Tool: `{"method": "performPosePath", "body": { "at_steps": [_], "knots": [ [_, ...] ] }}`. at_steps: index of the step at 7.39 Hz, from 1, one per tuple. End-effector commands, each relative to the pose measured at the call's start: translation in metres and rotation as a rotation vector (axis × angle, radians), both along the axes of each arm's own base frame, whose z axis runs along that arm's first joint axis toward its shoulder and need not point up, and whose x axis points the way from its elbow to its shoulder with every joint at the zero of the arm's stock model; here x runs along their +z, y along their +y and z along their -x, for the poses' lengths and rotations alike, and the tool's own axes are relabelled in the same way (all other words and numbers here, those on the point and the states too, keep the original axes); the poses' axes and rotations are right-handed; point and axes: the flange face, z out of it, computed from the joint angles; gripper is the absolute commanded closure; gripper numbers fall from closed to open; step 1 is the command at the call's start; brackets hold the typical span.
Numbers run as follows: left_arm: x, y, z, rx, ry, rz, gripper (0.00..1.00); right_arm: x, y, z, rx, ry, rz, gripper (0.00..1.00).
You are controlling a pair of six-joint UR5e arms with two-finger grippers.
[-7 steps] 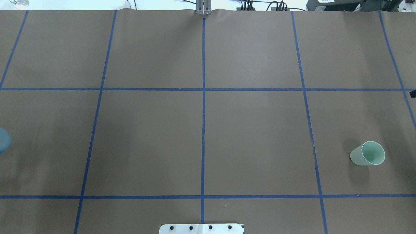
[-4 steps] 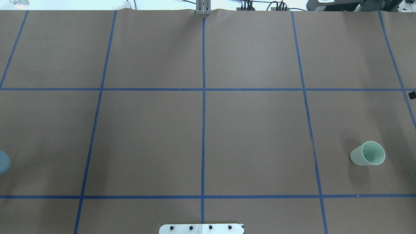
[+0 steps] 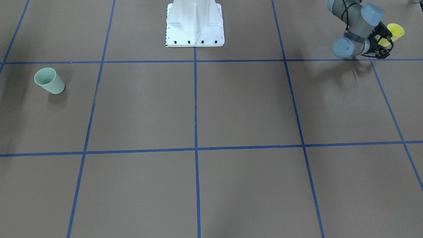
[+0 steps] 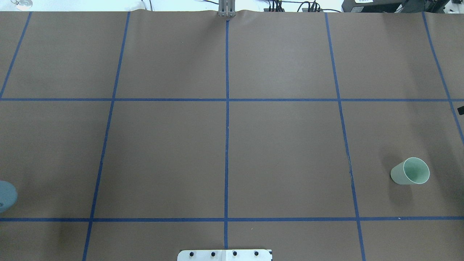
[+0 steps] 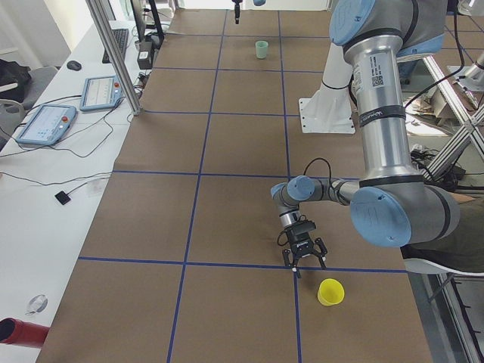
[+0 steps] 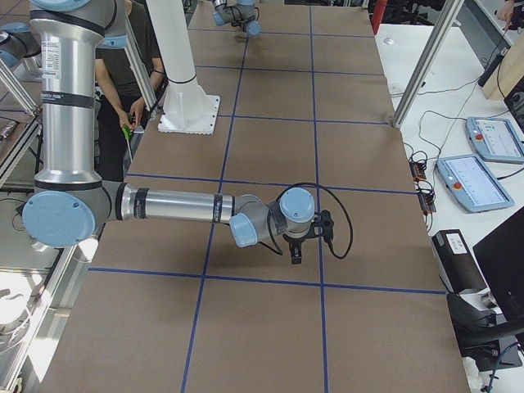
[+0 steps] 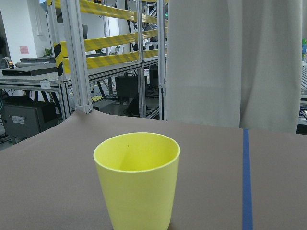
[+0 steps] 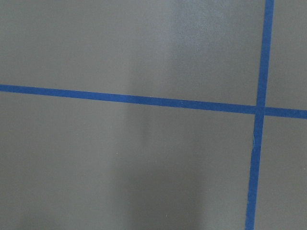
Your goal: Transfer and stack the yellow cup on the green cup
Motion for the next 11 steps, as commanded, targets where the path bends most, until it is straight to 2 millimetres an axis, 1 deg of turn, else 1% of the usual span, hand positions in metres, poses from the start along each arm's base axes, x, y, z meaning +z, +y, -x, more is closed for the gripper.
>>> {"method": "performPosePath", "body": {
  "at_steps": [1,3,4,6,9,10,11],
  "knots": [
    [0.020,0.007,0.003,-0.001,-0.019,0.024,0.02,0.000,0.002,0.000,-0.001,-0.002,0.001,0.00],
    [0.027,0.013,0.000,-0.001,-0.014,0.043,0.02,-0.001,0.002,0.000,-0.002,-0.004,-0.001,0.00],
    [0.032,0.015,0.004,-0.006,-0.025,0.051,0.02,-0.006,0.002,0.000,0.001,-0.008,-0.014,0.00],
    [0.042,0.023,0.021,-0.011,-0.038,0.060,0.02,-0.009,0.005,0.000,0.001,-0.010,-0.020,0.00],
    [0.044,0.027,0.021,-0.037,-0.049,0.047,0.02,-0.011,0.009,-0.001,-0.001,-0.011,-0.024,0.00],
    [0.048,0.030,0.020,-0.038,-0.043,0.048,0.02,-0.011,0.009,0.001,-0.004,-0.011,-0.024,0.00],
    [0.058,0.032,0.022,-0.049,-0.054,0.043,0.02,-0.012,0.009,0.001,-0.004,-0.011,-0.026,0.00]
  ]
}}
